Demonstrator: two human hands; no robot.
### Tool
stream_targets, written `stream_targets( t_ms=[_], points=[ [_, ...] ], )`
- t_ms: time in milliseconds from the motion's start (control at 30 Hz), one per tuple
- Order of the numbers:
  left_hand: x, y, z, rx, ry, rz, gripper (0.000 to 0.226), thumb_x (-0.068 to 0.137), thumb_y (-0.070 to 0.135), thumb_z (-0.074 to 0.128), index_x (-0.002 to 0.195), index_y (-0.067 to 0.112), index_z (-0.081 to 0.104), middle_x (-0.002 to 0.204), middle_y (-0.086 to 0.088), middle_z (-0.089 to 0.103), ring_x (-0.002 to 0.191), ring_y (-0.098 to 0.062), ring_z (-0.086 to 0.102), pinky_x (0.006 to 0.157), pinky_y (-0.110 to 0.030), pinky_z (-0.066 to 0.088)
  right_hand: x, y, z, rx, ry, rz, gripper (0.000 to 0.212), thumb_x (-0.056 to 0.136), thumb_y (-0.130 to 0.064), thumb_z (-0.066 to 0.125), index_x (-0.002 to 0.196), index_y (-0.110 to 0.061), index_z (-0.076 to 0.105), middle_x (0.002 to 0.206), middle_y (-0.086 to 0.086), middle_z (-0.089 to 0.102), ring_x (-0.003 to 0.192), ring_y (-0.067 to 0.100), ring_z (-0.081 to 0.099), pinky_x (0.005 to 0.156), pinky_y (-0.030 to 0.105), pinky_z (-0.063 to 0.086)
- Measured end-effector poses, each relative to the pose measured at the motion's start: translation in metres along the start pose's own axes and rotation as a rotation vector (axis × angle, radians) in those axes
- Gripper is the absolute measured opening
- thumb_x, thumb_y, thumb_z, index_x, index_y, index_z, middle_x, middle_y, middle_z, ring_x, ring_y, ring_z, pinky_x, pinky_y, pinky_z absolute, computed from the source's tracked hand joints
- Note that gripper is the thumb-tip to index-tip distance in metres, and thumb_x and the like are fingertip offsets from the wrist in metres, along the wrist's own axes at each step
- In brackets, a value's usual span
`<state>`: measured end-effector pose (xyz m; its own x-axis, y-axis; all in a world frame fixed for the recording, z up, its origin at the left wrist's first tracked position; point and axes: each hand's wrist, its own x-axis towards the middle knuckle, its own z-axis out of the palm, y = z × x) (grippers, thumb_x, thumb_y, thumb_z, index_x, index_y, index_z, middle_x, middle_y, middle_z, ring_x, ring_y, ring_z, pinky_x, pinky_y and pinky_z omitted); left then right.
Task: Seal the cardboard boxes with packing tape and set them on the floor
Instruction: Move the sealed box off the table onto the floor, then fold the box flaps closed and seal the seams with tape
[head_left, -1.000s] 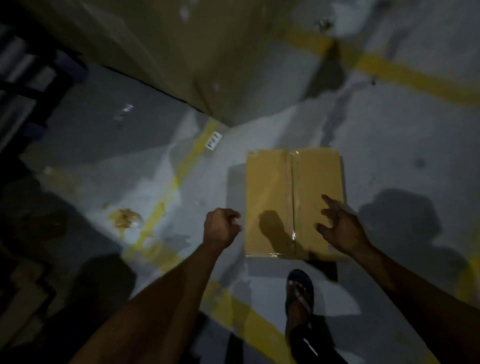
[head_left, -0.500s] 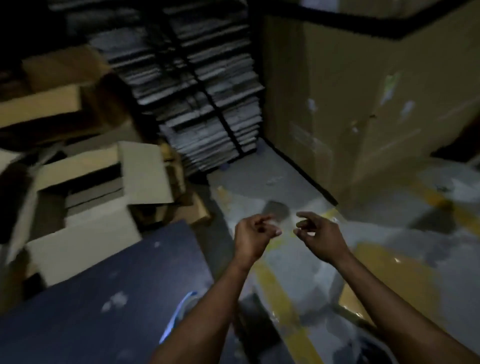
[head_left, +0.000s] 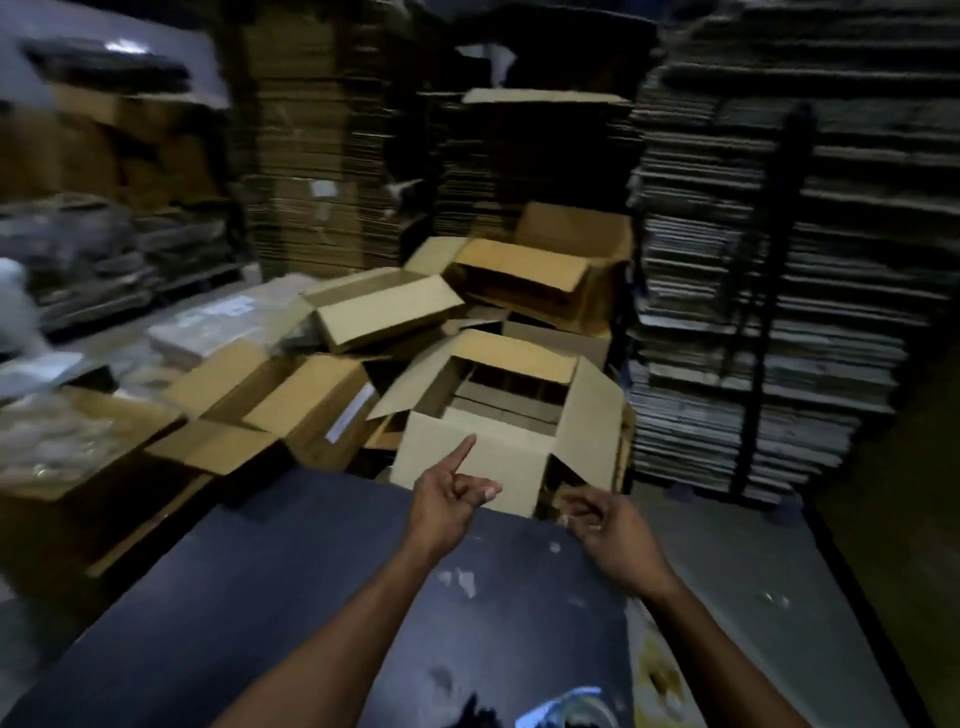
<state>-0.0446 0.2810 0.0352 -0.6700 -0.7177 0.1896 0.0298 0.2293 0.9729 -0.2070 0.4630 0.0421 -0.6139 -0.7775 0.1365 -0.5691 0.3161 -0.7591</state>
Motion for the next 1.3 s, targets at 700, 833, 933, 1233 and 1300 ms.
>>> stream_targets(
  t_ms=[700, 833, 933, 1233, 1300],
  points=[
    [0.234, -0.208, -0.182, 0.000, -0.113, -0.287, 0.059, 0.092, -0.022, 0.058, 0.147, -0.004, 0.047, 0.125, -0.022, 0.064, 0.083, 0.016, 0.066, 0.072, -0.007, 0.051, 0.311, 0.010, 0.256, -0.512, -0.306, 0.220, 0.061, 0.089, -0.033, 0.074, 0.146, -0.026, 0.054, 0.143, 0.001, 0.059, 0.129, 0.024, 0.056, 0.105, 0.033, 0.047],
    [0.268, -0.255, -0.212, 0.094, -0.049, -0.338, 0.036, 0.086, -0.017, 0.072, 0.119, -0.003, 0.071, 0.097, -0.014, 0.075, 0.067, 0.011, 0.066, 0.071, -0.012, 0.057, 0.374, 0.048, 0.296, -0.755, -0.285, 0.278, 0.086, 0.089, -0.047, 0.070, 0.159, -0.026, 0.025, 0.163, 0.007, 0.032, 0.146, 0.032, 0.033, 0.110, 0.051, 0.039],
    [0.284, -0.272, -0.224, 0.106, -0.004, -0.360, 0.027, 0.082, -0.004, 0.083, 0.106, 0.007, 0.078, 0.082, -0.002, 0.079, 0.072, 0.002, 0.073, 0.072, -0.014, 0.058, 0.404, 0.066, 0.312, -0.843, -0.257, 0.315, 0.071, 0.091, -0.047, 0.068, 0.151, -0.025, 0.037, 0.146, 0.009, 0.049, 0.139, 0.033, 0.039, 0.106, 0.056, 0.035],
    [0.294, -0.240, -0.235, -0.014, -0.038, -0.234, 0.030, 0.087, 0.009, 0.082, 0.115, 0.016, 0.073, 0.097, 0.002, 0.078, 0.087, 0.005, 0.071, 0.077, -0.014, 0.056, 0.430, -0.017, 0.232, -0.925, -0.149, 0.238, 0.040, 0.086, -0.046, 0.074, 0.117, -0.023, 0.063, 0.113, 0.008, 0.068, 0.104, 0.031, 0.065, 0.086, 0.043, 0.055],
    [0.283, -0.214, -0.242, -0.066, -0.023, -0.215, 0.040, 0.085, 0.006, 0.083, 0.121, 0.018, 0.072, 0.098, -0.001, 0.080, 0.094, -0.007, 0.075, 0.087, -0.031, 0.061, 0.415, -0.052, 0.202, -0.912, -0.162, 0.216, 0.041, 0.082, -0.044, 0.079, 0.115, -0.024, 0.066, 0.112, 0.006, 0.068, 0.104, 0.029, 0.064, 0.087, 0.043, 0.055]
  ],
)
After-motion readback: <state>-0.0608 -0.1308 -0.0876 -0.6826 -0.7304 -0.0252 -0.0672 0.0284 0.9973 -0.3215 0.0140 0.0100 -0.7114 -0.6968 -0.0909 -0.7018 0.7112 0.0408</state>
